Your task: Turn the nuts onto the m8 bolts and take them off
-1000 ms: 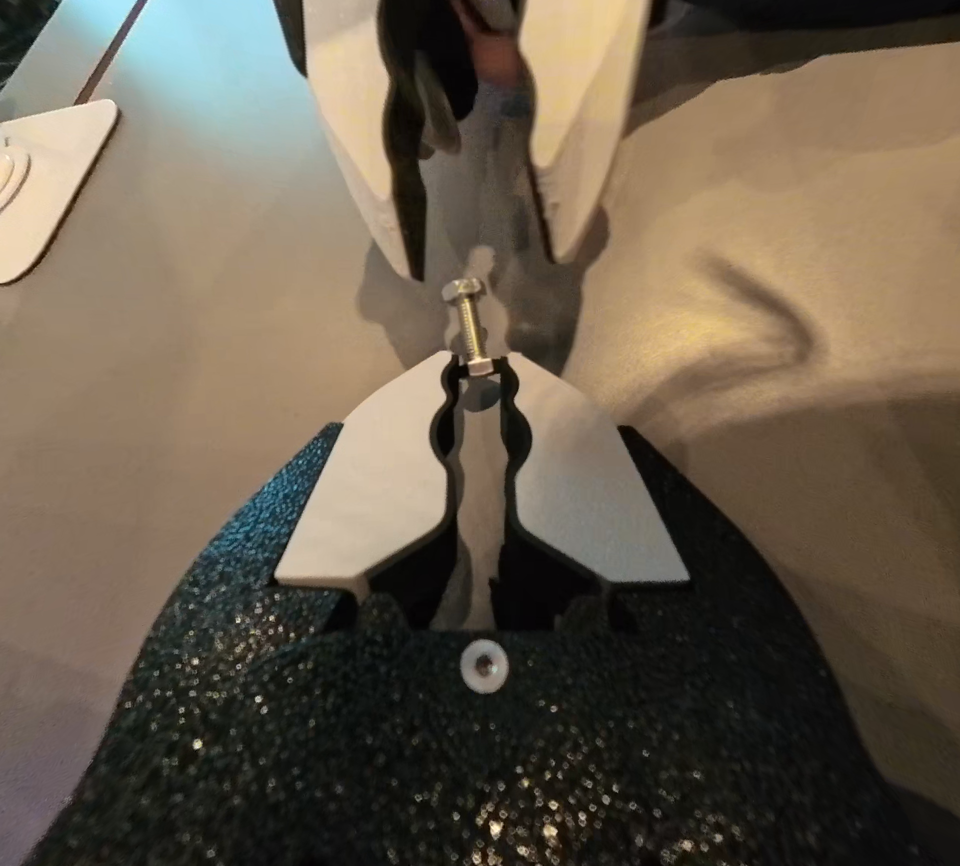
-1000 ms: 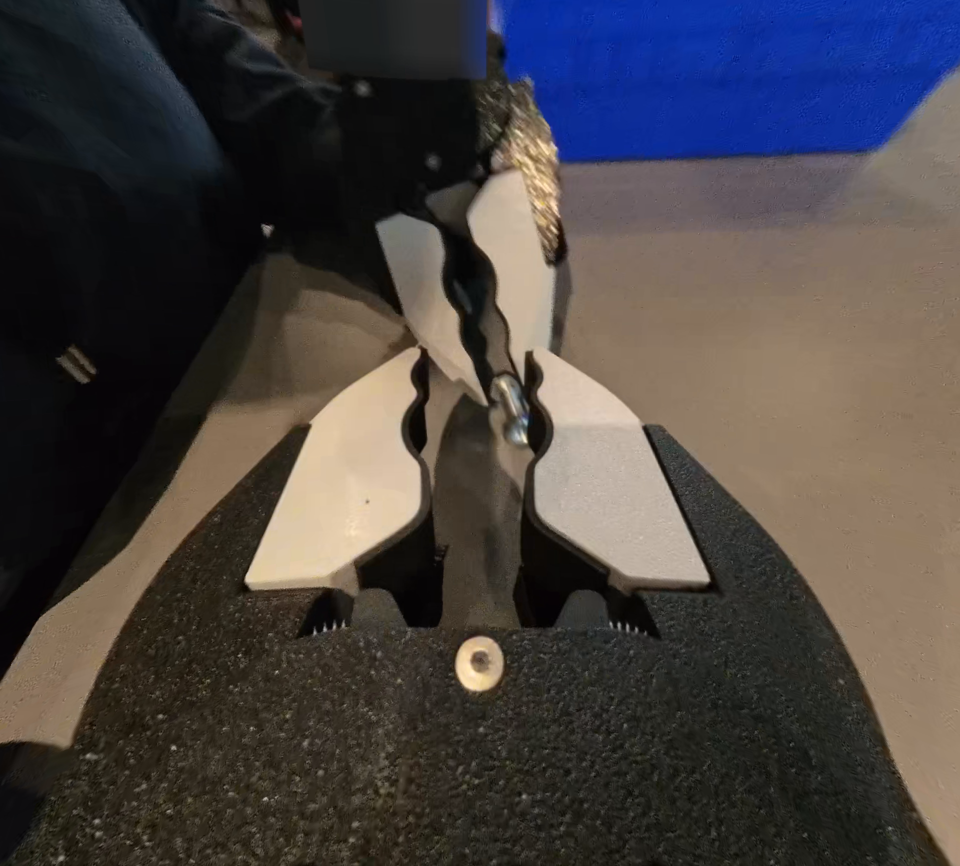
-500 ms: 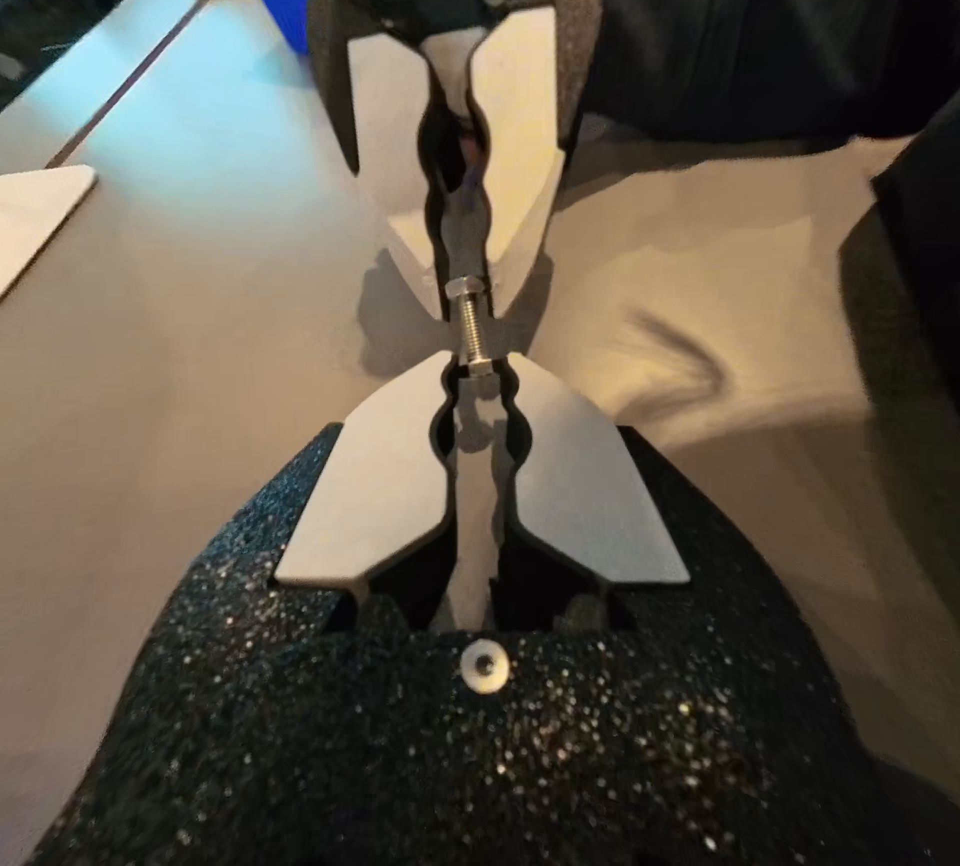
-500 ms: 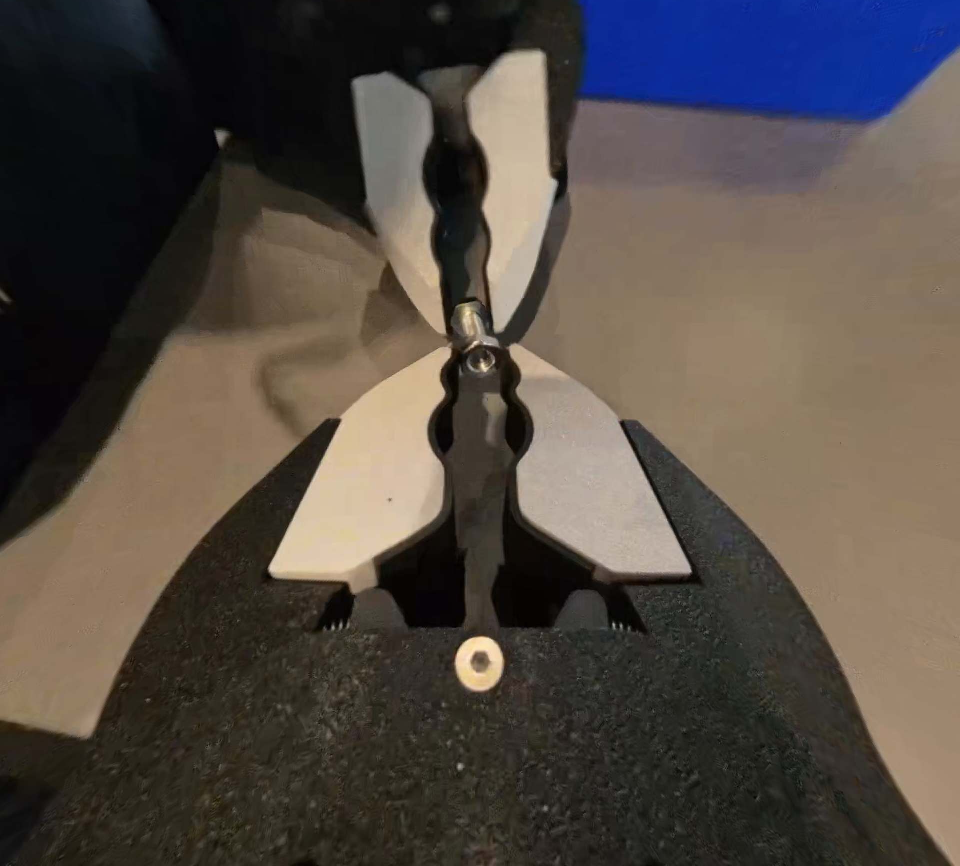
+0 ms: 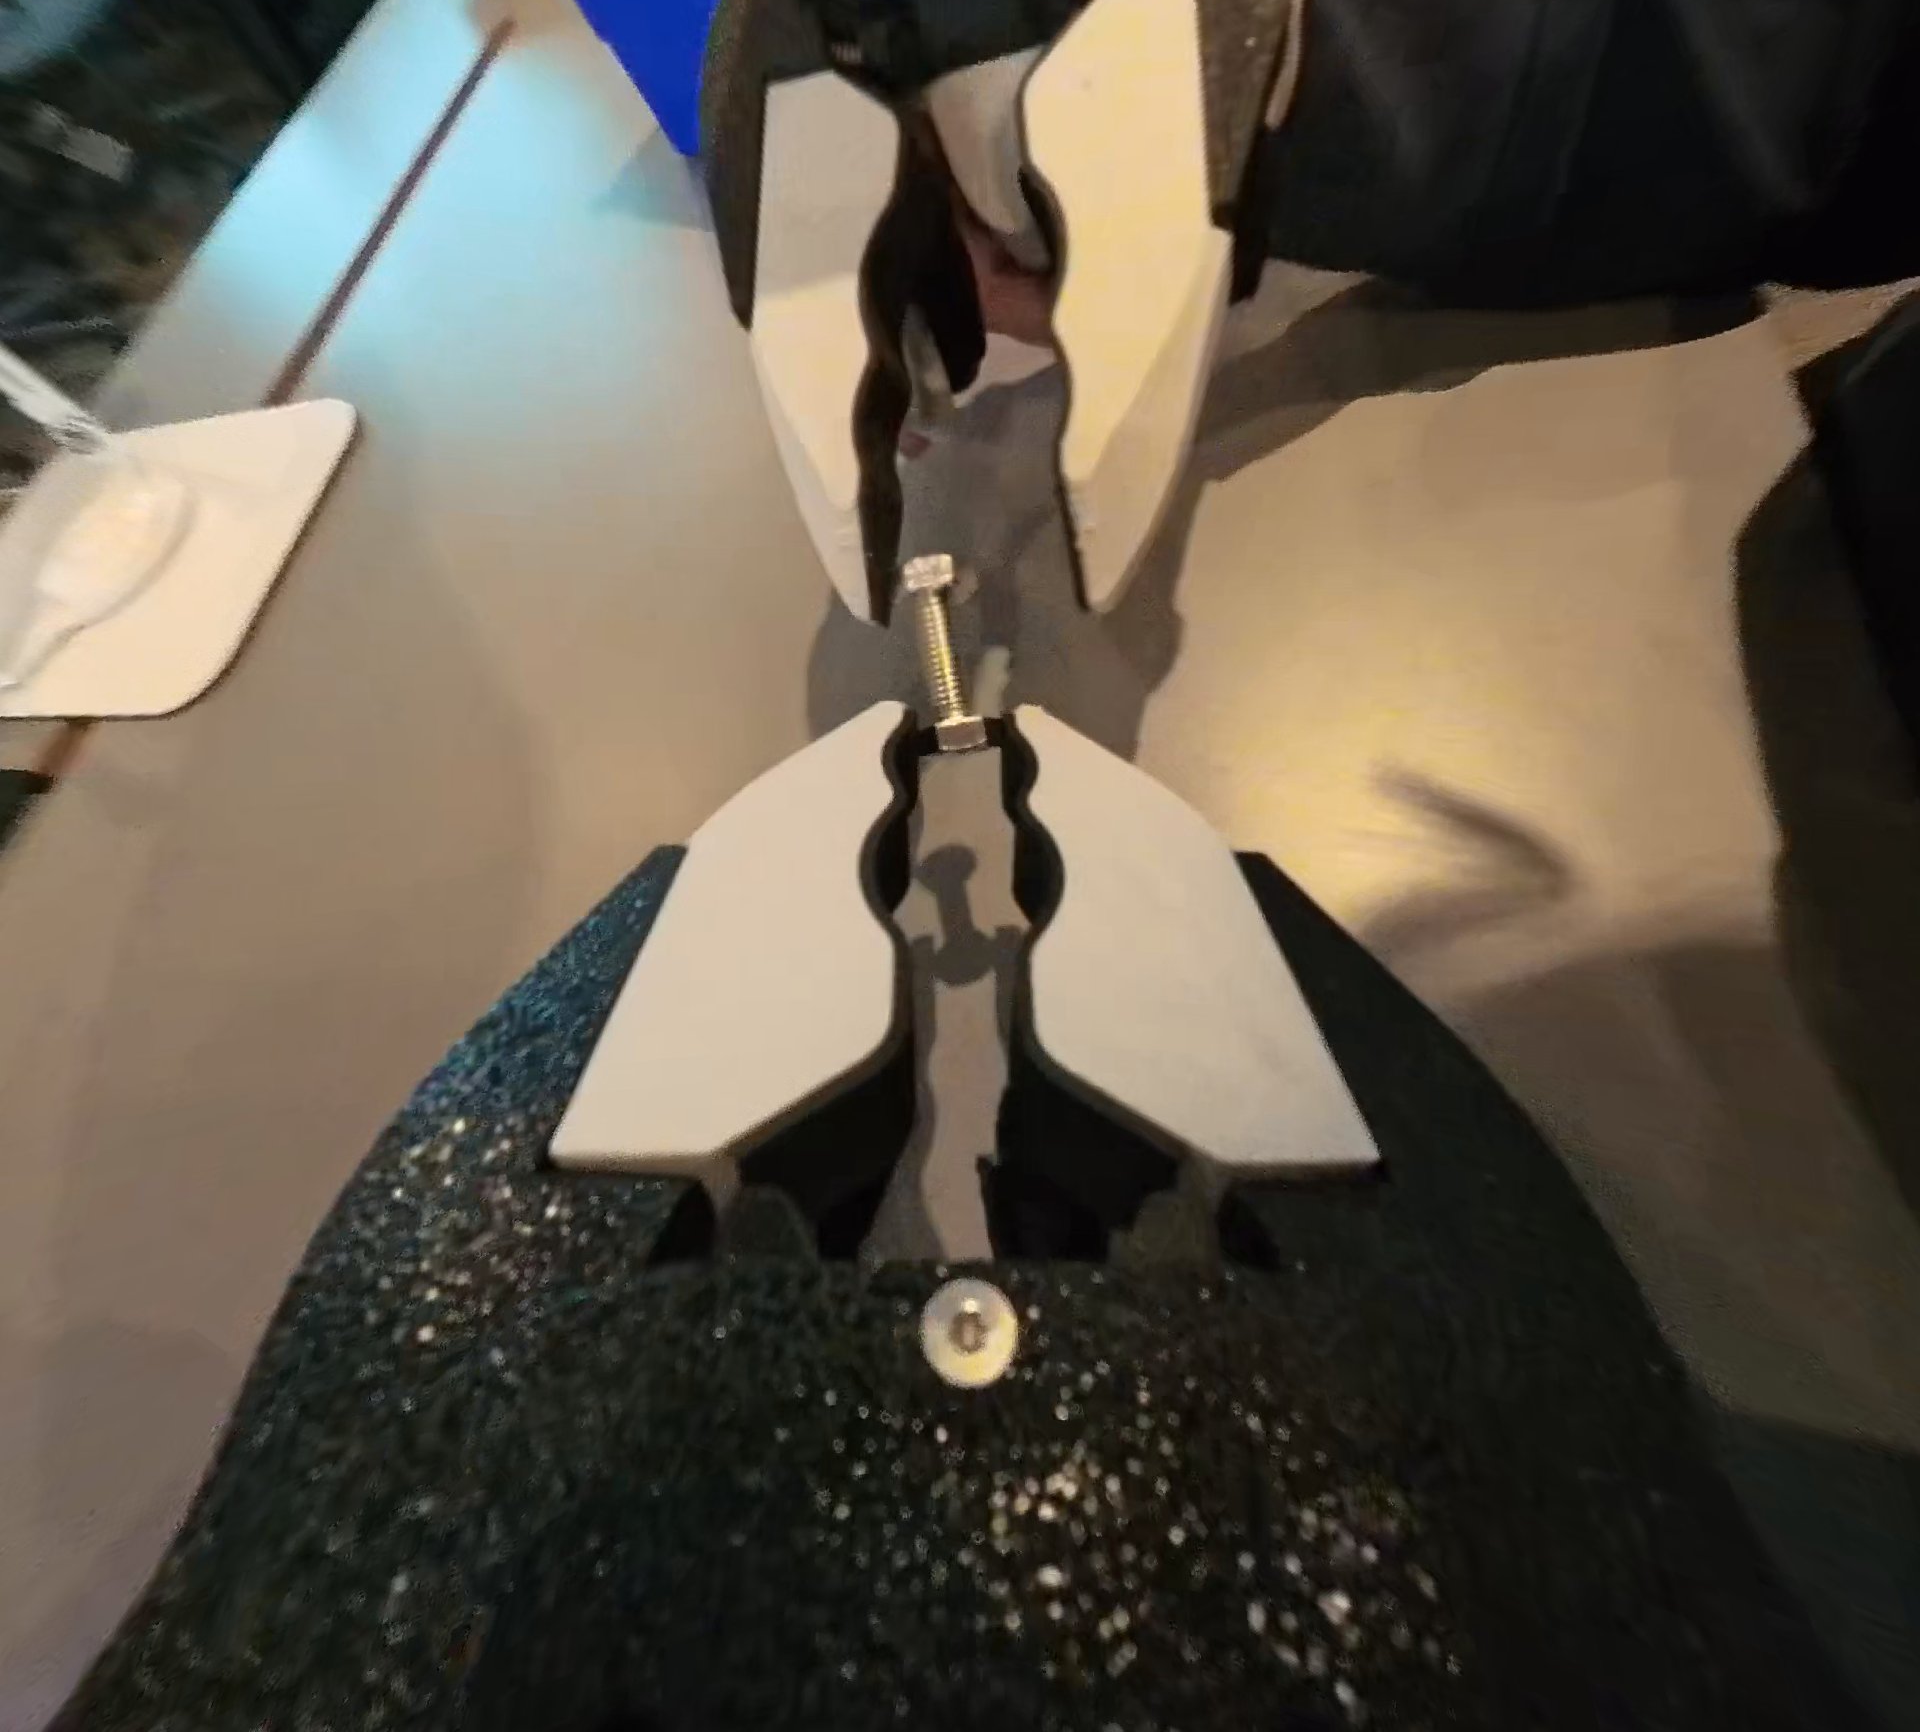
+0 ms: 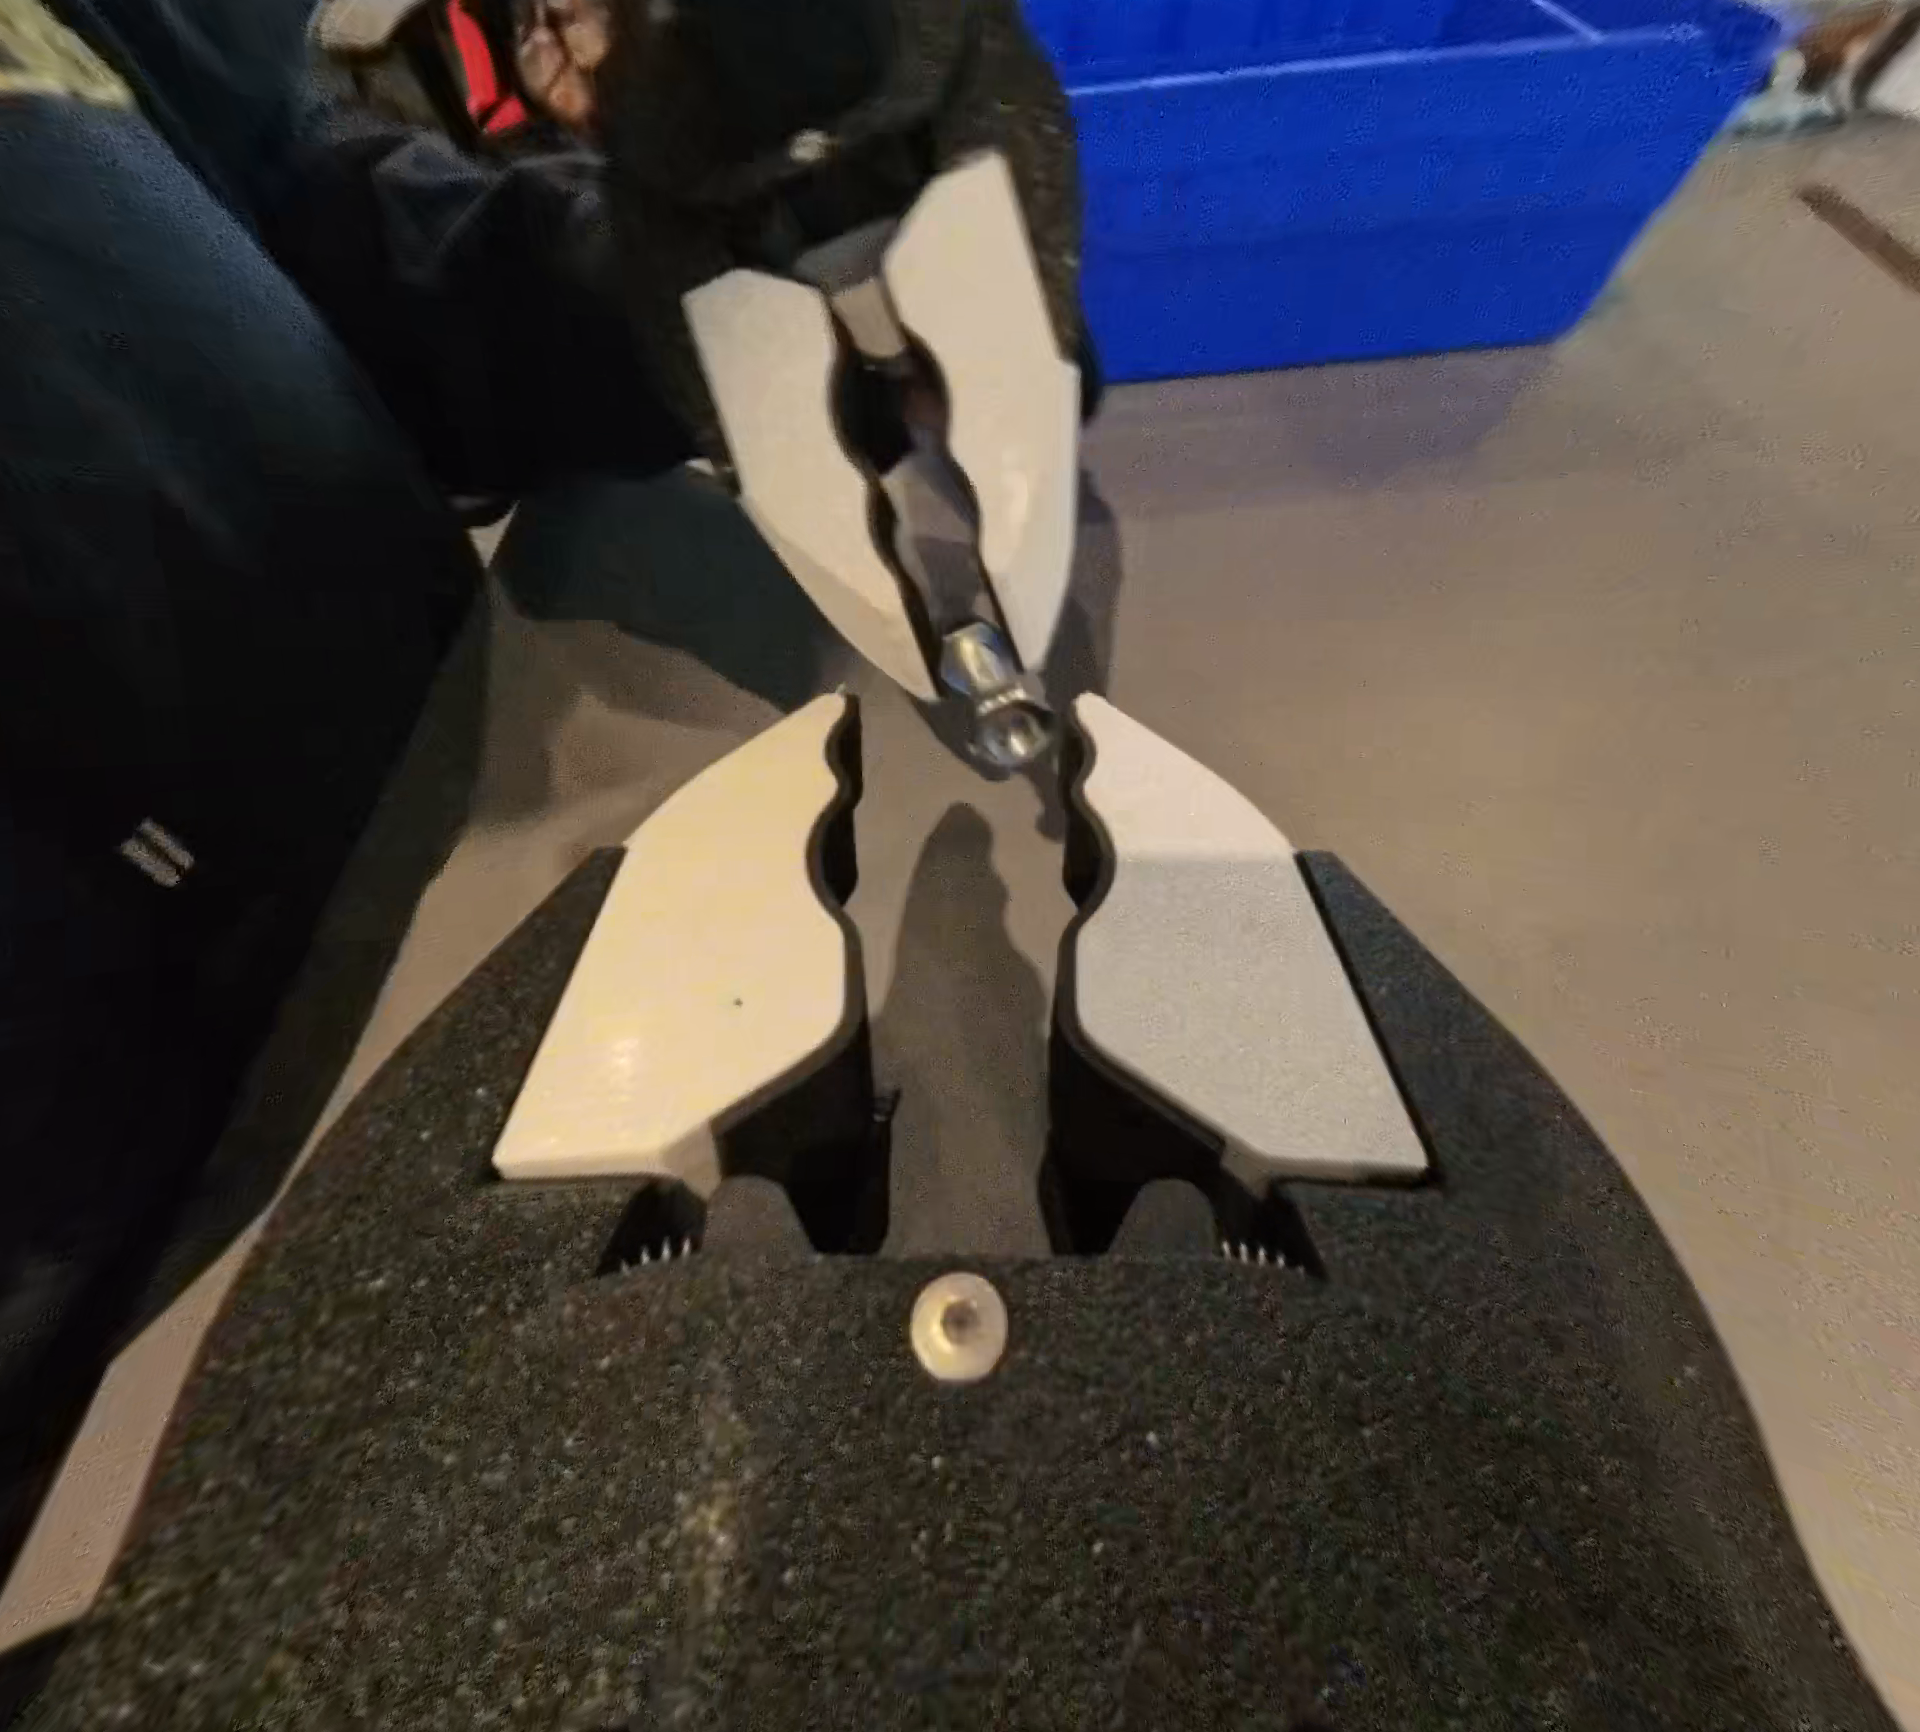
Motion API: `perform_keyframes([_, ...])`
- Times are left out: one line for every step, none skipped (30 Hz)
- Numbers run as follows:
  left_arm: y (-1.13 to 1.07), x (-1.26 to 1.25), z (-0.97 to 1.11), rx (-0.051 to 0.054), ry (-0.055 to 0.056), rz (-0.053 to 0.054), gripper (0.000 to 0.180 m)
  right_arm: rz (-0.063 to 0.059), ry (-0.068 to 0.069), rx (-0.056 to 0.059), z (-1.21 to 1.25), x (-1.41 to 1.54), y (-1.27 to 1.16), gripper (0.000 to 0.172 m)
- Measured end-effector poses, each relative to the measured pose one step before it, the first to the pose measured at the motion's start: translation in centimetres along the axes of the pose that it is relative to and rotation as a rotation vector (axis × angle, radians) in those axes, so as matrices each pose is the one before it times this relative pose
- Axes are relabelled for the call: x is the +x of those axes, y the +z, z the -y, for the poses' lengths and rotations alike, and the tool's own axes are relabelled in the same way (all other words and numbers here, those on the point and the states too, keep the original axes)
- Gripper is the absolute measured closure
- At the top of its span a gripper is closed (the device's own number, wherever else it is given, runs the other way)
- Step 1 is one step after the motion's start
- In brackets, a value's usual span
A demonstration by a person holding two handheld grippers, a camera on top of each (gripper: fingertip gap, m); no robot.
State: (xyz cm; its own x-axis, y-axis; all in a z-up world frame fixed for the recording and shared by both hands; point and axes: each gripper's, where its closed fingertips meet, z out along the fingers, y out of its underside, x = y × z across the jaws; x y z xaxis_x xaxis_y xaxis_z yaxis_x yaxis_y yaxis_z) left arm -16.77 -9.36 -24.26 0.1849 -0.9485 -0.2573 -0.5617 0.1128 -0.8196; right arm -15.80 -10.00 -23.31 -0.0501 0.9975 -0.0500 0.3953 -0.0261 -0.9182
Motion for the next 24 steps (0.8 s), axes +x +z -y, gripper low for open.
perform_keyframes([0.074,-0.204,0.053,-0.0032,0.0146,0.0264,0.166,-0.0133,0.0249,-0.0110,-0.401,0.399,-0.099,0.137])
perform_keyframes([0.076,-0.138,-0.002,-0.0020,0.0067,0.0158,0.166,-0.0093,0.0093,-0.0183,-0.409,0.190,0.026,0.138])
perform_keyframes([0.110,-0.029,-0.026,-0.0011,-0.0031,0.0016,0.166,-0.0032,0.0035,-0.0099,-0.167,0.046,0.101,0.140])
perform_keyframes([0.146,0.063,-0.098,-0.0034,-0.0068,-0.0065,0.166,0.0085,-0.0026,0.0051,0.127,-0.151,0.151,0.141])
perform_keyframes([0.169,0.086,-0.174,-0.0081,-0.0009,-0.0066,0.166,0.0056,-0.0114,0.0168,0.321,-0.170,0.129,0.139])
perform_keyframes([0.189,0.098,-0.216,-0.0122,0.0028,-0.0036,0.166,0.0018,-0.0327,0.0239,0.402,-0.199,0.032,0.138])
perform_keyframes([0.171,0.126,-0.147,-0.0080,0.0014,-0.0040,0.166,-0.0020,-0.0466,0.0331,0.521,-0.251,-0.069,0.141])
perform_keyframes([0.168,0.064,-0.174,-0.0104,0.0001,0.0001,0.166,-0.0266,-0.0337,0.0269,0.451,0.106,-0.156,0.141])
perform_keyframes([0.119,0.013,-0.168,-0.0084,0.0041,0.0036,0.166,-0.0359,-0.0167,-0.0009,-0.005,0.409,-0.220,0.141])
perform_keyframes([0.069,0.034,-0.068,-0.0028,0.0017,0.0008,0.166,-0.0286,0.0089,-0.0273,-0.459,0.526,-0.214,0.141])
perform_keyframes([0.005,0.022,0.030,0.0042,-0.0014,0.0003,0.166,-0.0088,0.0311,-0.0319,-0.598,0.389,-0.114,0.140])
perform_keyframes([-0.019,0.023,0.072,0.0048,-0.0005,0.0003,0.166,0.0088,0.0411,-0.0233,-0.488,0.184,-0.016,0.140])
perform_keyframes([-0.029,-0.001,0.037,0.0011,0.0023,0.0009,0.166,0.0184,0.0395,-0.0135,-0.293,0.001,0.064,0.142])
perform_keyframes([-0.011,-0.002,0.034,-0.0005,0.0047,0.0019,0.166,0.0156,0.0302,-0.0086,-0.187,-0.029,0.109,0.142])
perform_keyframes([0.010,0.004,0.003,-0.0026,0.0049,0.0032,0.166,0.0050,0.0167,-0.0121,-0.220,0.039,0.139,0.143])
perform_keyframes([0.009,-0.079,-0.136,-0.0103,0.0027,0.0077,0.166,-0.0112,-0.0005,-0.0215,-0.341,0.195,0.096,0.144])
perform_keyframes([-0.020,-0.234,-0.286,-0.0189,-0.0021,0.0173,0.166,-0.0246,-0.0098,-0.0281,-0.483,0.359,0.018,0.145])
perform_keyframes([-0.092,-0.301,-0.338,-0.0202,-0.0058,0.0214,0.166,-0.0394,-0.0058,-0.0381,-0.679,0.588,-0.060,0.145])
perform_keyframes([-0.127,-0.280,-0.327,-0.0160,-0.0112,0.0194,0.166,-0.0474,0.0007,-0.0423,-0.787,0.779,-0.104,0.144])
perform_keyframes([-0.084,-0.219,-0.322,-0.0136,-0.0177,0.0131,0.166,-0.0404,0.0129,-0.0346,-0.659,0.747,-0.082,0.144])
perform_keyframes([-0.059,-0.204,-0.253,-0.0076,-0.0184,0.0130,0.166,-0.0166,0.0184,-0.0175,-0.373,0.441,-0.056,0.143])
perform_keyframes([-0.013,-0.212,-0.104,0.0023,-0.0174,0.0150,0.166,-0.0082,0.0192,0.0071,-0.011,0.304,-0.092,0.143])
perform_keyframes([0.018,-0.222,0.021,0.0105,-0.0205,0.0169,0.166,-0.0178,0.0182,0.0142,0.083,0.449,-0.150,0.145])
perform_keyframes([0.060,-0.285,0.121,0.0168,-0.0246,0.0217,0.166,-0.0297,0.0167,0.0044,-0.067,0.629,-0.192,0.147])
